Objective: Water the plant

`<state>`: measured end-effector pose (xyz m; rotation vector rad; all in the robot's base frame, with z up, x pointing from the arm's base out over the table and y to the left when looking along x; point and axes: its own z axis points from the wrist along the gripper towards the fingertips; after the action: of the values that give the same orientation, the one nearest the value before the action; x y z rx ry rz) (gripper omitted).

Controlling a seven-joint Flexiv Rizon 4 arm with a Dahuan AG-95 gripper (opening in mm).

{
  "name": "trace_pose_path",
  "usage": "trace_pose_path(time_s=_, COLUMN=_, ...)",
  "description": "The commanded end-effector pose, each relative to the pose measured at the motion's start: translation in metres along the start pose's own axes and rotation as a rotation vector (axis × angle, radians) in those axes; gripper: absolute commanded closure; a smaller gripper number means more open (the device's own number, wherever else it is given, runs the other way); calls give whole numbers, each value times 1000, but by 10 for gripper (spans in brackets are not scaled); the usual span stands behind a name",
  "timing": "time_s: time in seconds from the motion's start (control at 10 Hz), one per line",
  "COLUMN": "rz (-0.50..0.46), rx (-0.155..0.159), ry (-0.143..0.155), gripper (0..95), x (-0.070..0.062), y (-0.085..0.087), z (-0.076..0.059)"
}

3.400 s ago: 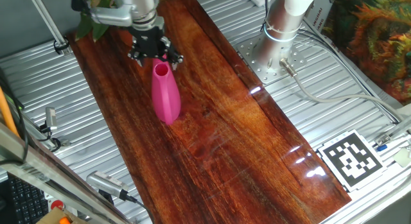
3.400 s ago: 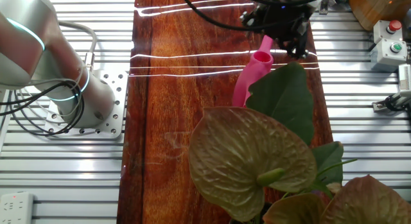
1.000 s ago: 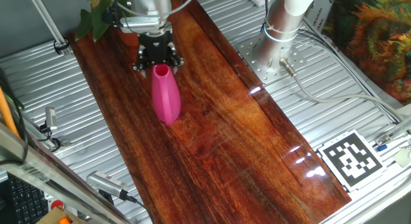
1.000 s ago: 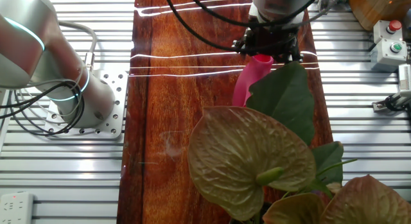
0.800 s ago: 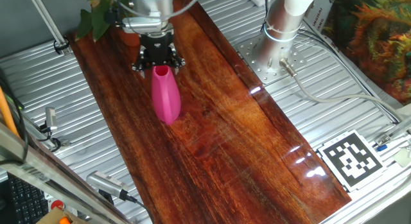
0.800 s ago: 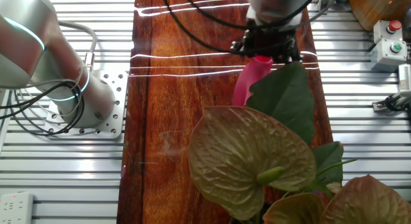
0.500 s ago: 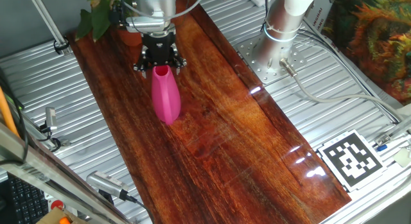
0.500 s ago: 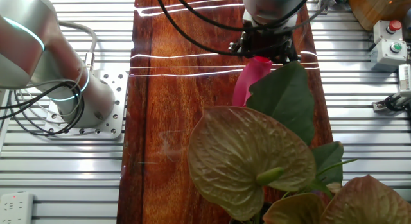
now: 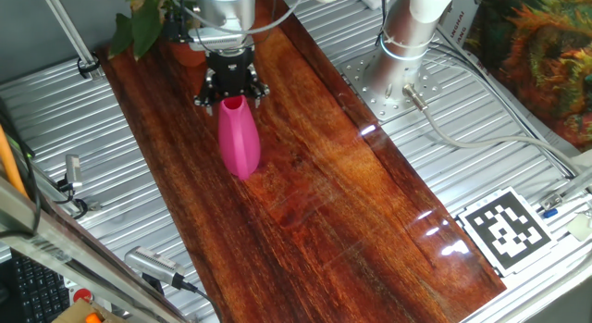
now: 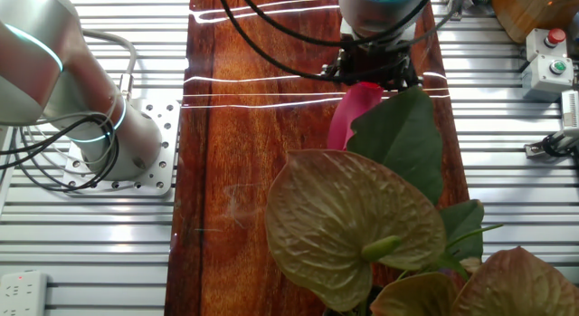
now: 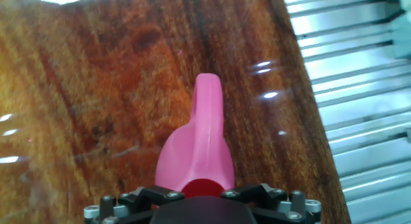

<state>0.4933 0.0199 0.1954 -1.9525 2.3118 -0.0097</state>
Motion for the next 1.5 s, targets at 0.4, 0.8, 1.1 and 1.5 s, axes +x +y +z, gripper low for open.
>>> trace_pose_path(time_s=0.4, rz=45, rx=-44, ry=-5, gripper=190, x=12, y=2, z=6)
trace_pose_path(time_s=0.8, rz=63, rx=-34, ry=-6, gripper=380, x=12, y=1, z=6)
trace_pose_path(time_s=1.1, rz=69, rx=-31, ry=-9, gripper=570, x=12, y=2, z=6)
trace_pose_path(time_s=1.5, rz=72, rx=-50, ry=-19, gripper=950, x=13, y=1, z=6)
